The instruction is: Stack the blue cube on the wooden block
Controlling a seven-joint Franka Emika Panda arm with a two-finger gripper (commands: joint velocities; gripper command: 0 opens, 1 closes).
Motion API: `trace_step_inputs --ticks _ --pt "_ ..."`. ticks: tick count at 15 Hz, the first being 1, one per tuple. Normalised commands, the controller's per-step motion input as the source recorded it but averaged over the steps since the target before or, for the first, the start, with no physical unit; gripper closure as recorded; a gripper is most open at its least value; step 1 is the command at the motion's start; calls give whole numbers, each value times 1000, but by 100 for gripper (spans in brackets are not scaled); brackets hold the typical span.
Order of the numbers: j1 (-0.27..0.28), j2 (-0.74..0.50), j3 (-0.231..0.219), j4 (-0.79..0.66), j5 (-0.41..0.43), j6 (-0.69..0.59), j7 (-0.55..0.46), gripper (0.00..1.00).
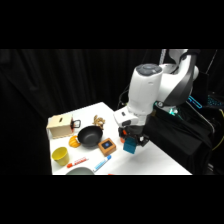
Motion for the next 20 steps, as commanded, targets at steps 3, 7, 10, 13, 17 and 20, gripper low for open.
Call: trace_step_inputs --ticks 3,7,10,13,17,20 --pt "-180 -142 1 95 274 -205 -160 75" --pt "-142 -73 -25 123 249 -181 -176 75" --pt "-110 15 -49 184 190 -170 -143 75" --pt "-79 79 -49 206 155 -154 -112 75" --pt "-55 142 -32 205 150 -98 -97 75" --pt "-45 179 -26 194 143 -13 -85 75"
